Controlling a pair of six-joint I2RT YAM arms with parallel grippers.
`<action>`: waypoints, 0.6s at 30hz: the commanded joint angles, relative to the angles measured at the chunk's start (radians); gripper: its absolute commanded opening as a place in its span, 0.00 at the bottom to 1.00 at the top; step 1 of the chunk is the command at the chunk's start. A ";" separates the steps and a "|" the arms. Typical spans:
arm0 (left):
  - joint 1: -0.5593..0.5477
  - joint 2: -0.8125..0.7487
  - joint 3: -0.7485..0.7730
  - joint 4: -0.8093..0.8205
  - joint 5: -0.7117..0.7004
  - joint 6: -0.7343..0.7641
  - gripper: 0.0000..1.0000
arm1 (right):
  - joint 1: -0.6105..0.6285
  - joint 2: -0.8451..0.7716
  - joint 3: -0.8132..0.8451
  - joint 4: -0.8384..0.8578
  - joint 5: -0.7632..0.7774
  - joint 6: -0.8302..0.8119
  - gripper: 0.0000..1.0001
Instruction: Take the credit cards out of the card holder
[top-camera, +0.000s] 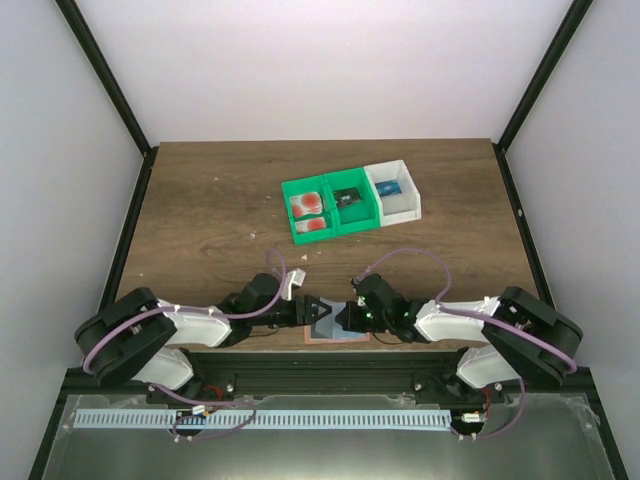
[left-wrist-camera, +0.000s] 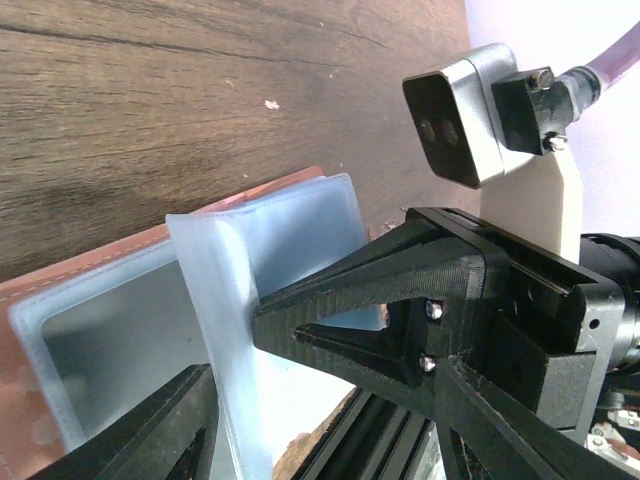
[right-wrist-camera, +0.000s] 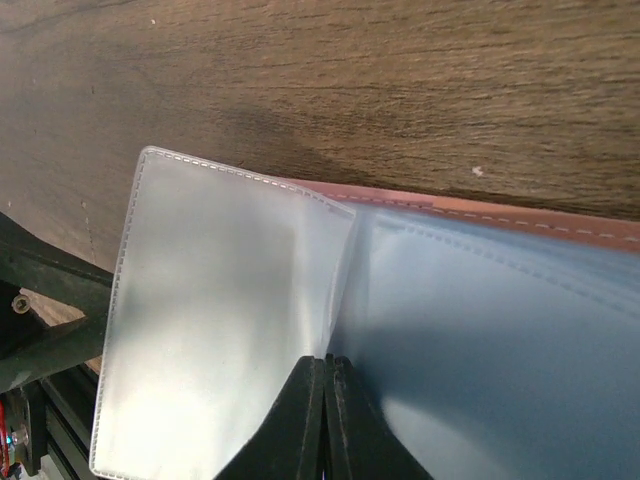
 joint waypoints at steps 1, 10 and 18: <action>-0.003 0.022 0.018 0.029 0.032 -0.013 0.61 | 0.008 -0.016 -0.009 -0.040 0.020 0.002 0.03; -0.007 0.058 0.025 0.097 0.076 -0.049 0.61 | 0.008 -0.104 0.026 -0.114 0.048 -0.013 0.18; -0.044 0.069 0.047 0.158 0.092 -0.089 0.61 | 0.008 -0.332 -0.028 -0.216 0.169 0.027 0.30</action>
